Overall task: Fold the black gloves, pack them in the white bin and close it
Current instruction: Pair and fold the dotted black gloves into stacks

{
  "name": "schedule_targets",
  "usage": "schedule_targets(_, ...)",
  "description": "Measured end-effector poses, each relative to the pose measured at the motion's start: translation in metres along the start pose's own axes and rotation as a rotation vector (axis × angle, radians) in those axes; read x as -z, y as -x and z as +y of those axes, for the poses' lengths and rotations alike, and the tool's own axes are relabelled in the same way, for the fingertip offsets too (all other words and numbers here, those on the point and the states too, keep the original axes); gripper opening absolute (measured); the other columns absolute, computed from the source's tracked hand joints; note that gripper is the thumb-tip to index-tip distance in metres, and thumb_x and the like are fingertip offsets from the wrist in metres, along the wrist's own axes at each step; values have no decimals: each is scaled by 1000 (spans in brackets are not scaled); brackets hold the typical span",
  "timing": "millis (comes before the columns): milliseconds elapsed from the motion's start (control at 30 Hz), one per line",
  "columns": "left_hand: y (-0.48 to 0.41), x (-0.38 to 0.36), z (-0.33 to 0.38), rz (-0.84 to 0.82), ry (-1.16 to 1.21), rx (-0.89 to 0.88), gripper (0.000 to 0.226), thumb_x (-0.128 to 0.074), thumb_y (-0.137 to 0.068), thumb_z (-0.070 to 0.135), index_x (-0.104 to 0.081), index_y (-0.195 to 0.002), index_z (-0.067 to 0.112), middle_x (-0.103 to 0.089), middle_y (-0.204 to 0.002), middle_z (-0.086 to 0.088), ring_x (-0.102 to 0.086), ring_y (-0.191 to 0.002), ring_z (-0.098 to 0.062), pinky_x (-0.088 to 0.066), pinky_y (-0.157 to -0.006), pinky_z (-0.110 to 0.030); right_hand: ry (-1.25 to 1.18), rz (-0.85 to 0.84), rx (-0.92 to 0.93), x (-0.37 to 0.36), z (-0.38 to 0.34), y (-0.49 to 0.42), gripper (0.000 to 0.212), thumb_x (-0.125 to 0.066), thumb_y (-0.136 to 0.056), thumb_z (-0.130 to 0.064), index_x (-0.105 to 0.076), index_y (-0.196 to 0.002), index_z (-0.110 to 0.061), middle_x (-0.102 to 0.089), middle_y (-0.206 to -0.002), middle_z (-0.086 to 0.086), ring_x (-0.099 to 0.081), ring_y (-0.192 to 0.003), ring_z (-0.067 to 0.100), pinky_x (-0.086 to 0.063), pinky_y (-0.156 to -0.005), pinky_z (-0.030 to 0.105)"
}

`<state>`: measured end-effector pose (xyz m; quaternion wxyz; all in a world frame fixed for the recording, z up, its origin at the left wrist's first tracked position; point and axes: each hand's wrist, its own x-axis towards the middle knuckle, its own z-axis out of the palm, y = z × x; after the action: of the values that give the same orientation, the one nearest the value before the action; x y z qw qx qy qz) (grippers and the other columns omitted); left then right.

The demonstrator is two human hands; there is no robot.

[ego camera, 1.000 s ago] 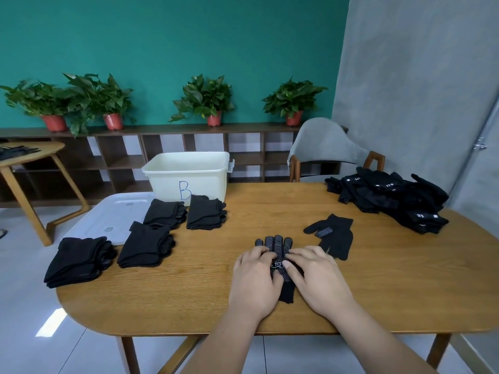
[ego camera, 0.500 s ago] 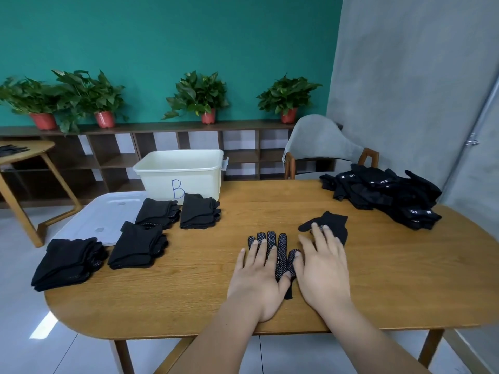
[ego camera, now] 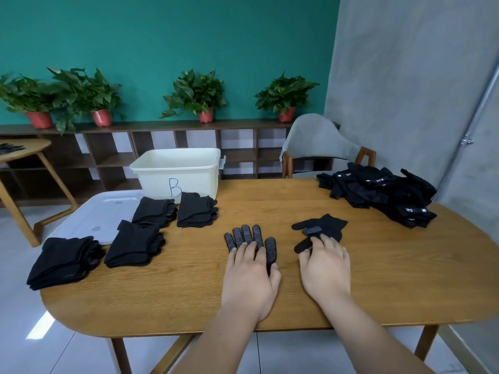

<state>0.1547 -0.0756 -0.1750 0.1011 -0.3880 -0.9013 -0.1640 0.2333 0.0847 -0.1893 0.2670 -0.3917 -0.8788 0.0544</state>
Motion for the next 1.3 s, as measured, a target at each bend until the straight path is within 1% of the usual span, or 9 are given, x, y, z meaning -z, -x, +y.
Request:
schedule_targets(233, -2, -1, -1, -47, 11, -39, 61, -21, -109, 55, -35, -163, 29, -25, -173, 5, -13, -161, -18, -6, -132, -41, 28, 78, 192, 1, -3, 3, 33, -50, -99, -33, -78, -113, -21, -68, -105, -3, -58, -100, 22, -44, -97, 41)
schedule_targets(333, -4, -2, -2, -23, -8, 12, 64, -19, -106, 56, -43, -158, 27, -32, -170, 2, -16, -160, -20, -5, -132, -42, -88, 91, 245, 8, -6, 4, 30, -53, -100, -33, -74, -122, -27, -65, -112, -9, -55, -107, 16, -45, -91, 38)
schedule_targets(500, 0, -3, 0, 39, -17, 34, 62, -23, -103, 53, -63, -140, 24, -56, -151, 1, -43, -144, -23, -23, -127, -42, -52, 45, -8, -1, 3, -2, 39, -54, -100, -27, -69, -135, -16, -62, -142, 9, -52, -135, 31, -38, -116, 48)
schedule_targets(667, 1, -5, -1, 85, -24, 50, 52, -36, -101, 48, -75, -122, 22, -66, -135, -2, -55, -128, -25, -39, -117, -44, 53, 120, 153, -8, 0, 1, 29, -55, -97, -28, -80, -110, -20, -68, -103, 0, -58, -97, 26, -43, -97, 43)
schedule_targets(767, 2, -2, 1, 94, -58, 60, 47, -39, -100, 46, -78, -113, 21, -68, -124, -1, -57, -119, -25, -43, -108, -44, -33, 184, 126, -1, -1, 3, 26, -66, -93, -25, -78, -115, -24, -64, -106, 1, -54, -100, 26, -44, -91, 45)
schedule_targets(900, 7, 2, 5, 53, -66, 95, 47, -38, -100, 46, -78, -106, 22, -70, -111, 1, -61, -105, -24, -49, -93, -42, -1, 42, -180, 6, 2, -1, 41, -53, -100, -37, -67, -136, -23, -60, -138, 13, -43, -132, 38, -31, -116, 54)
schedule_targets(1000, 10, 4, 0, 29, -41, 58, 54, -29, -103, 48, -74, -123, 25, -66, -131, 4, -57, -124, -22, -45, -105, -42, 55, -99, -215, 7, 2, -3, 48, -36, -106, -48, -63, -141, -31, -57, -145, 9, -38, -141, 36, -21, -123, 52)
schedule_targets(1133, 12, 14, -26, -58, 3, -30, 53, -27, -110, 50, -51, -154, 32, -41, -162, 12, -29, -153, -15, -23, -126, -36, -1, -35, -144, 6, 4, -6, 53, -29, -108, -53, -77, -116, -34, -66, -126, 2, -49, -123, 33, -28, -119, 50)
schedule_targets(1300, 21, 19, -50, -85, 48, -21, 55, -26, -111, 52, -42, -160, 35, -31, -169, 13, -17, -159, -11, -12, -131, -36, -112, -27, -158, 6, 10, -7, 35, -52, -102, -53, -73, -121, -33, -62, -129, 3, -47, -122, 32, -35, -113, 48)
